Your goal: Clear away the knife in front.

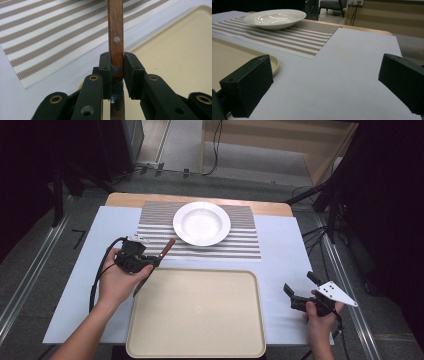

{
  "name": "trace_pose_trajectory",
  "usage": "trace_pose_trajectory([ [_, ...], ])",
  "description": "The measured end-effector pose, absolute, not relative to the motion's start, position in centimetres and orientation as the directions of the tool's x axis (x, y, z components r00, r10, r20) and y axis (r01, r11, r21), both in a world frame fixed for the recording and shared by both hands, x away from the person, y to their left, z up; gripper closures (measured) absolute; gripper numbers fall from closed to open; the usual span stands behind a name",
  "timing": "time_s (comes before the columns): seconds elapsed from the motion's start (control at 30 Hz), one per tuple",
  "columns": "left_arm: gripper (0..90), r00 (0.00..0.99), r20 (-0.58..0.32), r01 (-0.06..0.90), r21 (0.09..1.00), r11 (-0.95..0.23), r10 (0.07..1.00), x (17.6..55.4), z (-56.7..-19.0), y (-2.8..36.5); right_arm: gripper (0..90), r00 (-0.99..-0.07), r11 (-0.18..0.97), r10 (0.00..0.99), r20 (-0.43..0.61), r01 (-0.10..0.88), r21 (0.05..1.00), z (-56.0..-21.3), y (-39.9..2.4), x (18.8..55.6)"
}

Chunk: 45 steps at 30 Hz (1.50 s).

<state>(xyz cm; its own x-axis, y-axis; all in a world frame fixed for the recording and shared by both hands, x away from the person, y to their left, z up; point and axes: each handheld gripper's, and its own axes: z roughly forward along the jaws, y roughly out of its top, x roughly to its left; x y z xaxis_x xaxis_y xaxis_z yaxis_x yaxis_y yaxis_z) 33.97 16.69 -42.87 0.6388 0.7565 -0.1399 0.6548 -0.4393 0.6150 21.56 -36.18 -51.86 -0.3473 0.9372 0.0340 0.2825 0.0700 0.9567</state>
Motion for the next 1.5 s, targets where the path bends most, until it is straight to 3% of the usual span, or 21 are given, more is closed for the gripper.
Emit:
trace_pose_trajectory([
  [0.8, 76.7, 0.657, -0.202, 0.668, 0.602, -0.437, 0.726, 27.6, -45.9, 16.7, 0.0, -0.345, 0.071, 0.938, 0.033, 0.285, 0.956, -51.9, -36.1, 21.5],
  [1.5, 76.6, 0.63, -0.239, 0.709, 0.566, -0.421, 0.739, 26.4, -48.2, 17.1, 0.0, -0.348, 0.074, 0.937, 0.031, 0.284, 0.956, -51.9, -36.1, 21.5],
])
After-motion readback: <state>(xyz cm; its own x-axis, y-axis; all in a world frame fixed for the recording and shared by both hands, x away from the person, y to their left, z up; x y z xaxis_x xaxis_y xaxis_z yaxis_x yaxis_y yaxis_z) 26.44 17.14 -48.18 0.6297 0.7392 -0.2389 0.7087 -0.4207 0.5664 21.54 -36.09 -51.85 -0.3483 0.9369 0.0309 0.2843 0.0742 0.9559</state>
